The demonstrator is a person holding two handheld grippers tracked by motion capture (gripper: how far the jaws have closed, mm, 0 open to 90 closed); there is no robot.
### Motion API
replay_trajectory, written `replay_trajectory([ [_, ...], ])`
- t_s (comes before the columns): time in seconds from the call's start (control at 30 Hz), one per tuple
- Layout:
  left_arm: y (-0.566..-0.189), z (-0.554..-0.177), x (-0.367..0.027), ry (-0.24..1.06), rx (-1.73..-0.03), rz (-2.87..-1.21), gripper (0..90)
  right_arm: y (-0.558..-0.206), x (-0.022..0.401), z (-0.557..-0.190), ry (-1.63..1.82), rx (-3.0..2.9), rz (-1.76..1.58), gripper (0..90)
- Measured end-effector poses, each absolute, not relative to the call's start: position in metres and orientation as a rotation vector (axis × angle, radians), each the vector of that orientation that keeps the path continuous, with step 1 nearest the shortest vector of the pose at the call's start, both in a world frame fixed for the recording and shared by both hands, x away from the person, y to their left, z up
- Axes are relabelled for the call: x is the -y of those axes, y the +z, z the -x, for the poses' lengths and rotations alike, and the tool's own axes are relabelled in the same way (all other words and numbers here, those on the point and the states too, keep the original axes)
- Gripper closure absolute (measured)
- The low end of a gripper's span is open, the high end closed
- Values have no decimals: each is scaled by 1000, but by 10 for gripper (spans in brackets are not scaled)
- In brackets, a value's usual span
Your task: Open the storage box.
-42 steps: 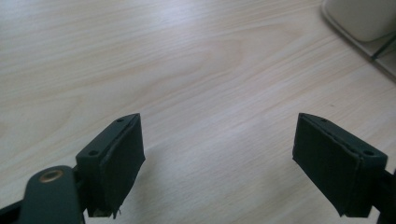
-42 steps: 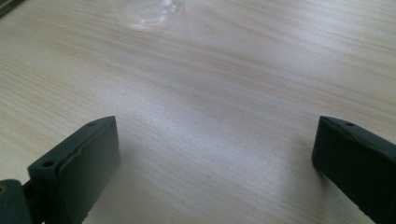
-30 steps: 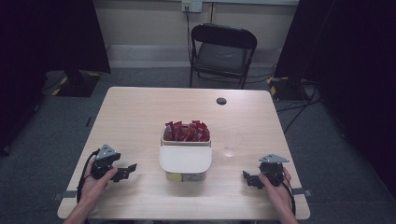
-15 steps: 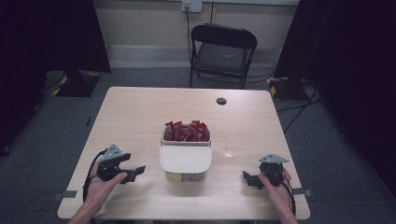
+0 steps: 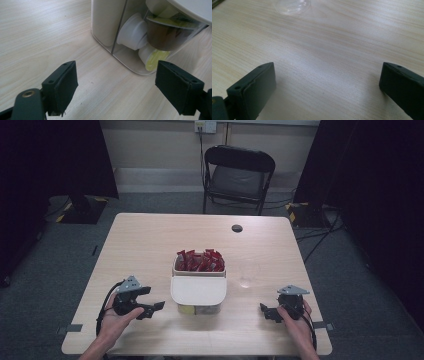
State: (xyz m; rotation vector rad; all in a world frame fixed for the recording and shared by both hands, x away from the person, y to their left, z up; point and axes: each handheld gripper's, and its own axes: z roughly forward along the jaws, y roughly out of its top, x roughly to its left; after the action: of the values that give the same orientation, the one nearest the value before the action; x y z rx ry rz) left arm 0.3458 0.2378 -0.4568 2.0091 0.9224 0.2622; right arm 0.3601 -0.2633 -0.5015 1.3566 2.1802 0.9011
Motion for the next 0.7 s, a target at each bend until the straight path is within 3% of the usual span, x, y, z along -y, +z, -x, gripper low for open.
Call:
replay_trajectory([
  [0.7, -450, -344, -208, 161, -813, -1971, 193, -501, 263, -360, 902, -2180, -1357, 4],
])
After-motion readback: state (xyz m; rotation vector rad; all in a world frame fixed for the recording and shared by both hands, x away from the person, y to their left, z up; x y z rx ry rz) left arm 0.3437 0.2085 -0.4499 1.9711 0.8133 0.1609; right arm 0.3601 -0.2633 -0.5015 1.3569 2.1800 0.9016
